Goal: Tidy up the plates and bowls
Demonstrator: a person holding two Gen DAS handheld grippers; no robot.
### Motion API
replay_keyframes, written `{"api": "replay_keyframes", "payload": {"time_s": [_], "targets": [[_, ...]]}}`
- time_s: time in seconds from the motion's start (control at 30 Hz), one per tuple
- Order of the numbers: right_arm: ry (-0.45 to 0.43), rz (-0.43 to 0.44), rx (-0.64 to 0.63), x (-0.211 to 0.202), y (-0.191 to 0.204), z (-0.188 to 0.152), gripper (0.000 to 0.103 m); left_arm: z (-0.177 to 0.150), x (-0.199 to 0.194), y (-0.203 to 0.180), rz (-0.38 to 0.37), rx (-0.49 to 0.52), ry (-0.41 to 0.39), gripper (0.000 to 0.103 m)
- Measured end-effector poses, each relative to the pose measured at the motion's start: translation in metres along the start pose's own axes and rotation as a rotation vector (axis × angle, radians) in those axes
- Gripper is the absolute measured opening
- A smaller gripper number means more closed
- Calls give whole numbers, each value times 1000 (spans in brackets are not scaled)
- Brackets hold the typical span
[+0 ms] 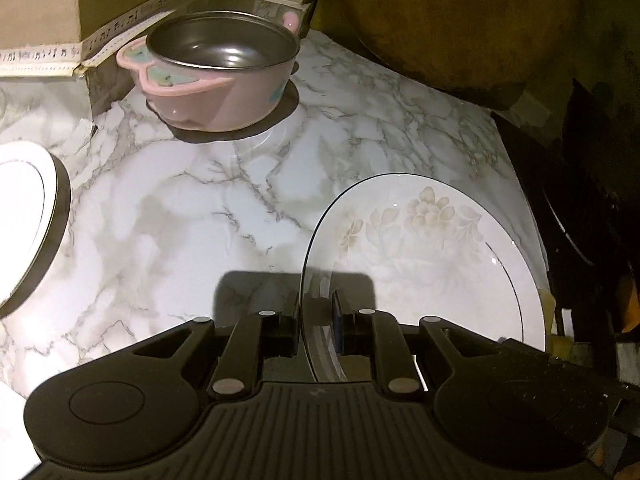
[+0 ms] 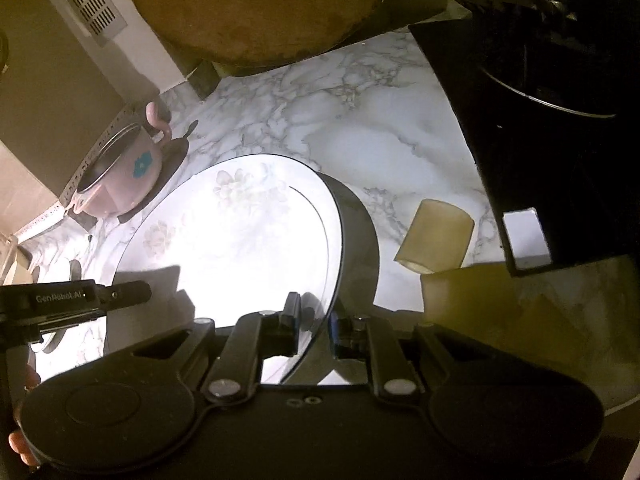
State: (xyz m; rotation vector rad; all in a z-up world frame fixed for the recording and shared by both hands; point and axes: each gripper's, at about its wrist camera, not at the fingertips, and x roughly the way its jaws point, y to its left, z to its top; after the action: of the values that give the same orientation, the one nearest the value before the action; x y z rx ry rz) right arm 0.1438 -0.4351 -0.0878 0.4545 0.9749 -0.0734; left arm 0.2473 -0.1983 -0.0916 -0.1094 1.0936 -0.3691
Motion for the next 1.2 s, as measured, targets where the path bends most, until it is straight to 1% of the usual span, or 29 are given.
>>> {"api": "replay_keyframes", "payload": {"time_s": [0.17,0.23,0.3,0.43,0.47,0.57,0.67,0.73,0.77,0.8,0.83,0.87,0.9,0.93,0.97,1.03,1.1,1.2], "targets": [[3,-9,8,2,0,3,17,0,1,0,-11,6,3,15],[3,-18,8,1,1,3,18,1,1,1,-19,-7,10,15],[1,-42,7,1,1,5,25,1,1,2,-23,-7,14,15],[-8,-91,18,-2,1,5,32,0,-1,4,-27,-15,14,15],[-13,-104,22,-5,0,5,34,0,-2,4,-25,-17,13,15],[-49,-143,21,-14,2,5,36,-2,-7,5,-15,-15,3,15],[-87,-161,-8,-24,8,6,37,-4,-14,7,-12,-18,-6,16],[-114,-166,-44,-32,16,6,43,-5,-20,8,-10,-13,-15,16],[-122,-165,-58,-35,21,6,50,-5,-23,9,-8,-10,-22,16],[-133,-162,-76,-38,26,6,54,-5,-27,10,-7,-8,-32,16],[-144,-154,-99,-41,32,6,54,-5,-30,11,-6,-7,-41,17],[-149,-147,-118,-43,38,6,55,-5,-34,12,-4,-9,-47,18],[-151,-136,-136,-44,44,7,57,-6,-38,14,-7,-9,-56,23],[-152,-122,-145,-46,48,7,58,-5,-41,16,-6,-6,-62,30],[-154,-110,-154,-47,52,7,59,-5,-45,18,-1,-6,-71,34],[-159,-93,-181,-48,63,8,60,-6,-55,21,7,-4,-99,50],[-160,-73,-204,-49,75,8,62,-5,-65,24,26,7,-125,55],[-163,-42,-238,-49,92,8,64,-4,-79,31,40,12,-149,55]]}}
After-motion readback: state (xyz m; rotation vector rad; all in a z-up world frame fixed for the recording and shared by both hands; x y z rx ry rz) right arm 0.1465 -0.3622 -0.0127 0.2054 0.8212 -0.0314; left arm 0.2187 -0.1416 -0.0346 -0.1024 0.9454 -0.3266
